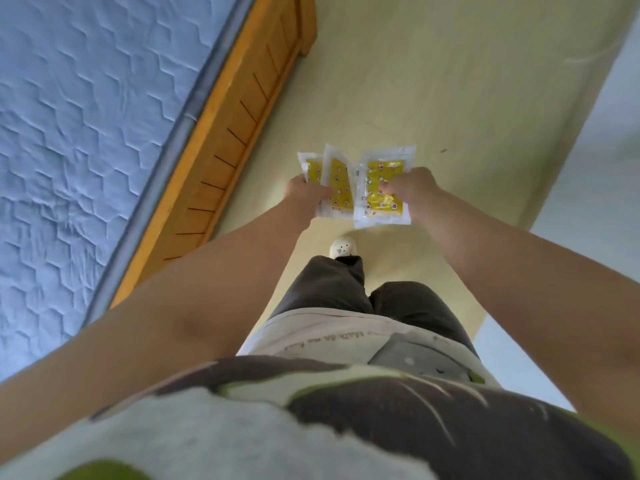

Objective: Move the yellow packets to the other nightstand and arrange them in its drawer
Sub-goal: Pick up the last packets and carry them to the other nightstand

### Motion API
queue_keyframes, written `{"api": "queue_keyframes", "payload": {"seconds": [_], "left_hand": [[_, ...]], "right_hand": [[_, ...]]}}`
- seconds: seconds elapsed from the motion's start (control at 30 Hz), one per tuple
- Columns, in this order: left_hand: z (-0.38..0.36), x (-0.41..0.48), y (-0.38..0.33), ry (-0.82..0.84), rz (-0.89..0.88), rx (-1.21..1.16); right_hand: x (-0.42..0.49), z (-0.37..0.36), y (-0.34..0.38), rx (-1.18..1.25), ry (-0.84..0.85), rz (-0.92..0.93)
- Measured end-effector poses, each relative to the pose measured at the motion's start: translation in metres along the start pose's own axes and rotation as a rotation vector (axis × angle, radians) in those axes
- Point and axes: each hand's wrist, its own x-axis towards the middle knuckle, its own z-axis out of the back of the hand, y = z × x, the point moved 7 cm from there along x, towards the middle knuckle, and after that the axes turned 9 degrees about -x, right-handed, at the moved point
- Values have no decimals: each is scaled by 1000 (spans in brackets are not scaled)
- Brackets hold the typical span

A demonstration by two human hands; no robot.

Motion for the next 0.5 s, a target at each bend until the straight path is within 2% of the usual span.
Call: {"api": "queue_keyframes", "payload": {"seconds": [0.23, 0.5], "left_hand": [[28, 43, -80, -283, 55, -363], [10, 83, -159, -521, 18, -853]], "right_hand": [[49, -14, 184, -314, 149, 222], [97, -36, 353, -722, 303, 463]]}}
